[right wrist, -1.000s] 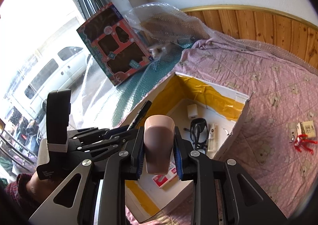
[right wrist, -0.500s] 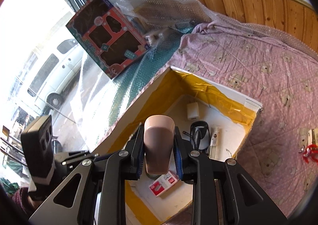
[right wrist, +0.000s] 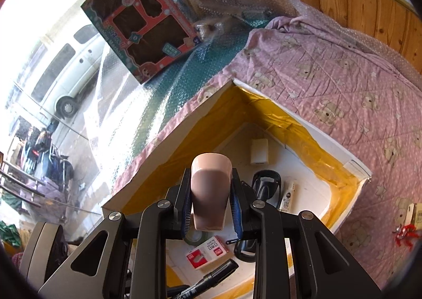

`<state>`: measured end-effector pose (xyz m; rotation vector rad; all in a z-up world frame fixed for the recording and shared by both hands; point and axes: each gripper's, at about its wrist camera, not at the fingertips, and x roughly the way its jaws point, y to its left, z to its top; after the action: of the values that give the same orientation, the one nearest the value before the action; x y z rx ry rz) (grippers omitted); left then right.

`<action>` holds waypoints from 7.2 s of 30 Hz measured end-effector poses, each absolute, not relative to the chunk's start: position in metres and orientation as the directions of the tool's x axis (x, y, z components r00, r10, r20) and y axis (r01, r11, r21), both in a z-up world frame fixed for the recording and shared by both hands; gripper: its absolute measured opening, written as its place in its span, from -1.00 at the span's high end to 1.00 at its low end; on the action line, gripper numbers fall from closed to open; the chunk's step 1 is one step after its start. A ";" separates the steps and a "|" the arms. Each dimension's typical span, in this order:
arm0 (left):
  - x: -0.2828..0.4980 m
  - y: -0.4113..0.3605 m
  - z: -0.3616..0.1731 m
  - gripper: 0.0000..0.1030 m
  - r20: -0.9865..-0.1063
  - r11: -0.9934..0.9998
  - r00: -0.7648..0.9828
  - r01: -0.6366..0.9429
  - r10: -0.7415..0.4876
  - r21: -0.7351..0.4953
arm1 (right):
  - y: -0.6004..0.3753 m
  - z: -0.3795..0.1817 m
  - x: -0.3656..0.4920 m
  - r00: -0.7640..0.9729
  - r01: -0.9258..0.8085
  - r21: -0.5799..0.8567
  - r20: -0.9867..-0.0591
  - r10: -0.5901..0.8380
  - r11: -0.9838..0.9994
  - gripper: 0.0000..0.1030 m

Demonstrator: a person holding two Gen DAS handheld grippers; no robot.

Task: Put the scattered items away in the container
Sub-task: 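Lower the black marker into the box with the left tool while the right tool lowers the stapler, then open the left tool on the marker while the right tool releases the stapler, then withdraw both open tools from the box toward the red toy and tissue pack, then grasp the red toy figure with the left tool while the right tool grasps the tissue pack, then lift and carry the red toy and tissue pack over the box with both tools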

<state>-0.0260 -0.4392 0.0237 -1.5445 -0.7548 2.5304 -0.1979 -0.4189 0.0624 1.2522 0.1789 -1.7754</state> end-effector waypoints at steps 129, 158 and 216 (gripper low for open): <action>-0.295 -0.218 -0.076 0.05 -0.825 -0.964 -0.516 -0.006 0.231 -0.266 | -0.055 -0.085 -0.380 -0.402 0.325 0.438 -0.738 -0.542 -0.838 0.58; -0.213 -0.135 -0.061 0.24 -0.873 -0.927 -0.376 -0.323 0.309 -0.189 | 0.083 -0.068 -0.281 -0.503 0.133 0.444 -0.740 -0.446 -0.886 0.36; -0.019 -0.259 0.053 0.08 -0.713 -0.958 -0.657 -0.054 0.247 -0.282 | -0.088 0.042 -0.074 -0.526 0.362 0.290 -0.721 -0.451 -0.886 0.55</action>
<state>-0.0190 -0.2593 0.0528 -1.2120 -0.3552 2.6937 -0.0741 -0.0879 0.0420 1.1730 -0.1425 -2.3952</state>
